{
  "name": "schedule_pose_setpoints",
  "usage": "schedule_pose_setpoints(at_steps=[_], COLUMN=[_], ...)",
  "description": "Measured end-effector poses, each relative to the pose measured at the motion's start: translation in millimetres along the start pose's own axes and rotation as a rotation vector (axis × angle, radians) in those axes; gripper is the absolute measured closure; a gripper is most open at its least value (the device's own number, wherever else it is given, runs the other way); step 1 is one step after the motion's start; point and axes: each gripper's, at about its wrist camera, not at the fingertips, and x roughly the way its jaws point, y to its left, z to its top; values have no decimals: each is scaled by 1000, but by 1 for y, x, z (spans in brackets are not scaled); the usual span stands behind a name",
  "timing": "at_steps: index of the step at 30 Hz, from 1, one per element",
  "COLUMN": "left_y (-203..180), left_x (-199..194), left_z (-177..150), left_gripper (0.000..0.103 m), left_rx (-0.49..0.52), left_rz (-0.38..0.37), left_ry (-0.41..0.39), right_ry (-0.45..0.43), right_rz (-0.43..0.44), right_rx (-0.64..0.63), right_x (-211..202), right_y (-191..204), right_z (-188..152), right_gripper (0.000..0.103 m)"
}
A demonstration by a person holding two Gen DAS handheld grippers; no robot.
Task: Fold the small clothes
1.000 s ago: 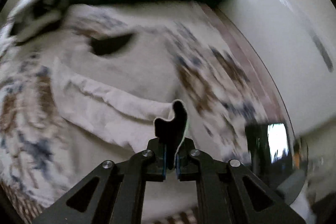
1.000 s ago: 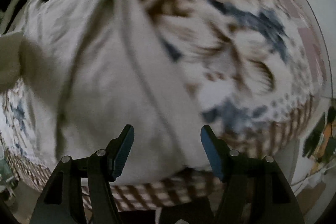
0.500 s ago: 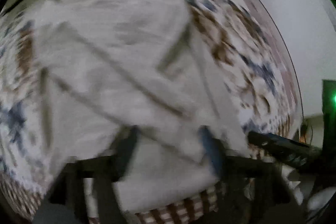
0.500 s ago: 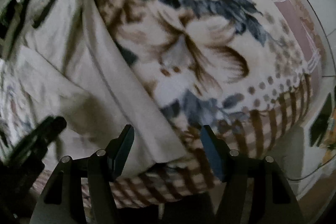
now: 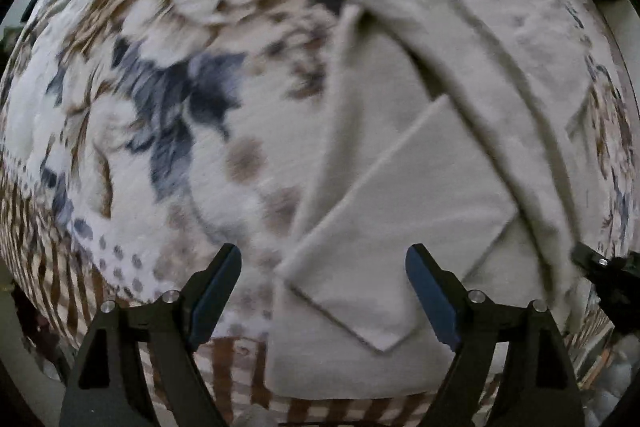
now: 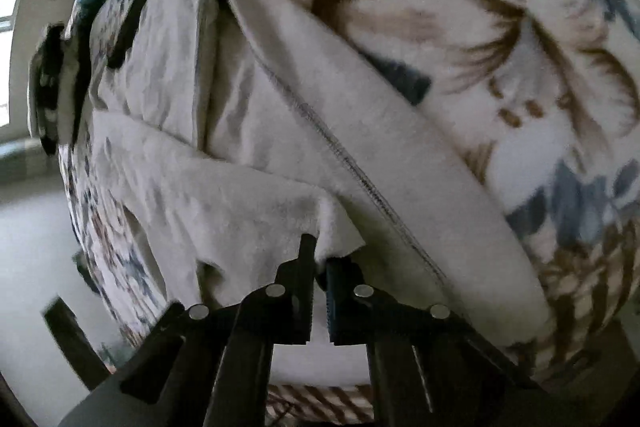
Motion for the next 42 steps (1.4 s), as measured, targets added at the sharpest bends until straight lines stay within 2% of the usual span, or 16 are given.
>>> schedule_pose_setpoints(at_steps=[4, 6, 9, 12, 13, 14, 17, 19, 21, 23, 27, 31, 33, 35, 37, 42], left_y=[14, 23, 25, 25, 26, 27, 19, -5, -28, -40, -21, 24, 29, 29, 29, 32], left_x=[-6, -16, -30, -45, -50, -56, -65, -61, -46, -20, 21, 34, 35, 36, 40, 40], left_z=[-3, 4, 23, 58, 72, 93, 157, 203, 240, 275, 313, 318, 318, 318, 322, 334], left_gripper=[19, 19, 19, 19, 19, 19, 19, 19, 19, 19, 19, 17, 16, 15, 14, 14], left_rx=[-31, -37, -32, -35, -38, -53, -90, -81, -42, 10, 27, -69, -63, -38, -28, -31], left_rz=[-1, -11, -24, -33, -35, -41, -81, -85, -77, -8, 96, 29, 12, 22, 23, 13], left_ry=[-10, -24, -64, -117, -136, -163, -224, -260, -257, -234, -183, -167, -165, -170, -165, -160], right_ry=[-28, -16, 19, 72, 69, 49, -16, -84, -132, -176, -247, -279, -278, -261, -275, -261], right_rz=[-59, -108, -151, -160, -171, -170, -176, -173, -180, -174, -158, -207, -236, -230, -266, -313], right_rx=[-17, -30, -58, -82, -94, -93, -96, -129, -170, -189, -185, -208, -210, -201, -193, -189], right_x=[-27, -14, -10, -8, -14, -23, -45, -60, -64, -58, -50, -21, -3, 11, 16, 27], right_y=[-21, -14, -17, -9, -5, 0, 14, 34, 57, 90, 138, 167, 175, 175, 171, 163], right_z=[-14, -29, -28, -18, -13, -8, 12, 32, 55, 79, 140, 200, 225, 246, 257, 269], right_gripper=[100, 100, 99, 85, 69, 60, 56, 54, 54, 54, 54, 54, 61, 85, 95, 95])
